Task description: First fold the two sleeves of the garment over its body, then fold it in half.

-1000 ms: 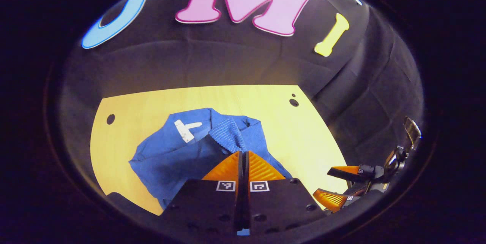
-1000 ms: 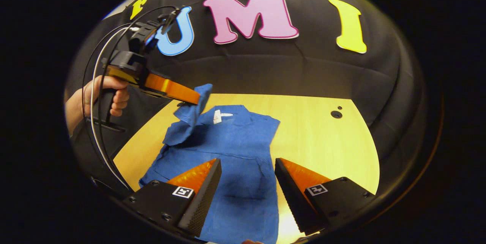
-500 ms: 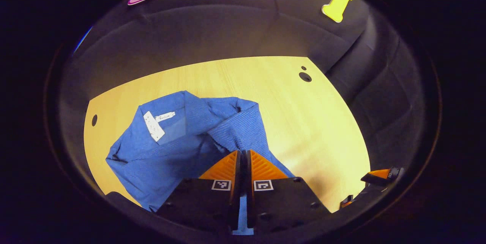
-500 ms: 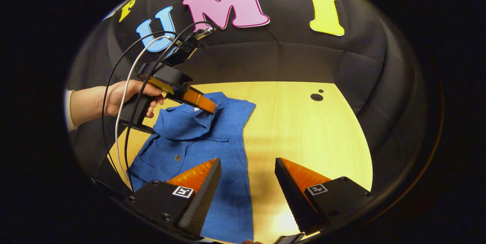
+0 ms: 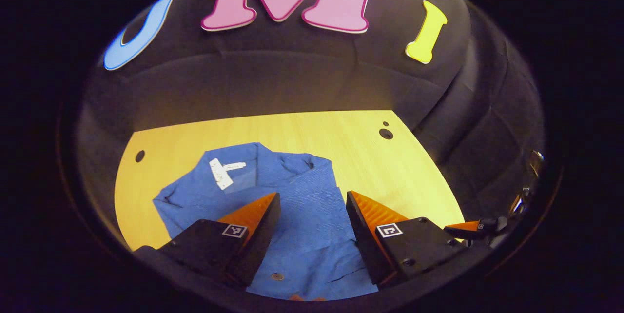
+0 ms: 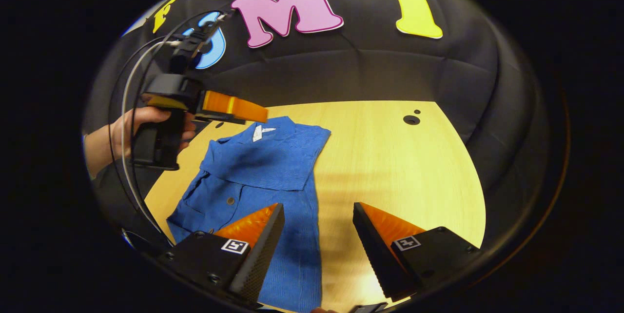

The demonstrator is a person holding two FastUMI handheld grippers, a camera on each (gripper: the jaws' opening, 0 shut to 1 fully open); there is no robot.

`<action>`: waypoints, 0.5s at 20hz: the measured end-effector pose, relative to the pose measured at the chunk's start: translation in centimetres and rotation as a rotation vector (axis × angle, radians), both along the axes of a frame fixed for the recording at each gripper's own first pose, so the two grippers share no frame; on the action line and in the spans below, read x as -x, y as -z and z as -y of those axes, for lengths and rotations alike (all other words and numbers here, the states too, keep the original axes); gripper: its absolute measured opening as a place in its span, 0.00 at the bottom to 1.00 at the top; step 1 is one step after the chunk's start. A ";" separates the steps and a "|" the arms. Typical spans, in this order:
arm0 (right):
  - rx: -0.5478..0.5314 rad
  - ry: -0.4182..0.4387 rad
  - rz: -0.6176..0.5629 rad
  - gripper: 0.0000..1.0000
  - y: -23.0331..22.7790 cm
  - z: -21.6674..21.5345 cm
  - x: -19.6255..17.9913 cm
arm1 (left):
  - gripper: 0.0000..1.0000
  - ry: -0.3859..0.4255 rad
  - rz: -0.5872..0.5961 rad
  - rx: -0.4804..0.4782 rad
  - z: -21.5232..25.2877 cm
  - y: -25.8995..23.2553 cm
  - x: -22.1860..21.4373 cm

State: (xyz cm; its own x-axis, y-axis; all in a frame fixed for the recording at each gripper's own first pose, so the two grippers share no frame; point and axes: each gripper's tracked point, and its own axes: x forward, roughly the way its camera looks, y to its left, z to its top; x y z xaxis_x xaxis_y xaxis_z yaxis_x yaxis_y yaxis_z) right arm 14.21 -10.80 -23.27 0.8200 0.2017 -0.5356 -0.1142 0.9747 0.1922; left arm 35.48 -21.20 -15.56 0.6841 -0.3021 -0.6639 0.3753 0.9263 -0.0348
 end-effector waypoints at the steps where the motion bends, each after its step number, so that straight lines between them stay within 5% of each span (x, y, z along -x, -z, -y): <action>1: -0.009 -0.011 0.004 0.91 -0.1 -0.6 0.2 | 0.79 -0.022 0.040 -0.005 -1.6 -0.8 1.8; 5: 0.014 -0.063 0.023 0.92 0.0 -2.8 1.7 | 0.78 -0.142 0.068 0.002 -9.6 0.0 10.9; 10: 0.034 -0.072 0.000 0.92 1.1 -5.6 5.0 | 0.79 -0.360 -0.114 0.017 -19.8 8.0 20.3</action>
